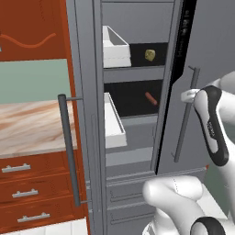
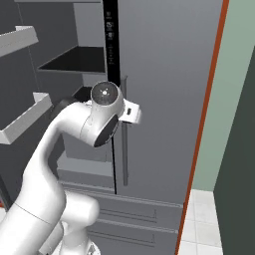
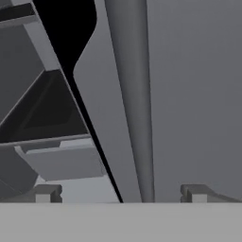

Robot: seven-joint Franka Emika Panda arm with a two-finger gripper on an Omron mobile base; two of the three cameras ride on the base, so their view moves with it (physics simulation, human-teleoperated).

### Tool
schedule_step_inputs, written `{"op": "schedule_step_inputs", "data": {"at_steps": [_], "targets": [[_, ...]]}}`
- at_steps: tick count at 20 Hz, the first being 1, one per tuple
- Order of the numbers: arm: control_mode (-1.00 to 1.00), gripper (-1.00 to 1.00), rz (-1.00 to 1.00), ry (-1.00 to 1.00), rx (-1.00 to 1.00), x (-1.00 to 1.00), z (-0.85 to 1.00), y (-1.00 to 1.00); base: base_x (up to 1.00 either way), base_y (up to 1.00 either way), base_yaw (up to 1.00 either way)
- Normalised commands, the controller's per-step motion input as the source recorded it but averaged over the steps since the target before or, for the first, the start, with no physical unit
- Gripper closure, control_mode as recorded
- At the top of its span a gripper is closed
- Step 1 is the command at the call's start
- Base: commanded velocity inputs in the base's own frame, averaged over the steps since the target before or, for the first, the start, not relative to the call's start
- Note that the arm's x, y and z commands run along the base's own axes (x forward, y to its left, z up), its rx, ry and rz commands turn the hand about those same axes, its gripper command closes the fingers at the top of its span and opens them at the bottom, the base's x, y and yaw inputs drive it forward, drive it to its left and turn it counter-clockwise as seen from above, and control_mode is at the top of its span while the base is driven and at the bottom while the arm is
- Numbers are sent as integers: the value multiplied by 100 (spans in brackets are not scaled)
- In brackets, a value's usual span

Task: Retrieve the sausage and cheese from the fridge and place them on the cutting board on the counter.

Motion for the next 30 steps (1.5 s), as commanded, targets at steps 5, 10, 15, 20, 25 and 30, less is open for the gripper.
{"op": "schedule_step_inputs", "data": {"at_steps": [5,10,15,20,25,30], "targets": [[-100,-100,0,0,0,43,-17,-14,0,0,0],[-100,-100,0,-7,0,31,-26,-8,0,0,0],[-100,-100,0,-13,0,37,-28,-3,0,0,0],[-100,-100,0,-3,1,46,-14,-11,0,0,0],[-100,-100,0,8,1,50,-1,-10,0,0,0],[-100,100,0,2,0,43,-5,-1,0,0,0]]}}
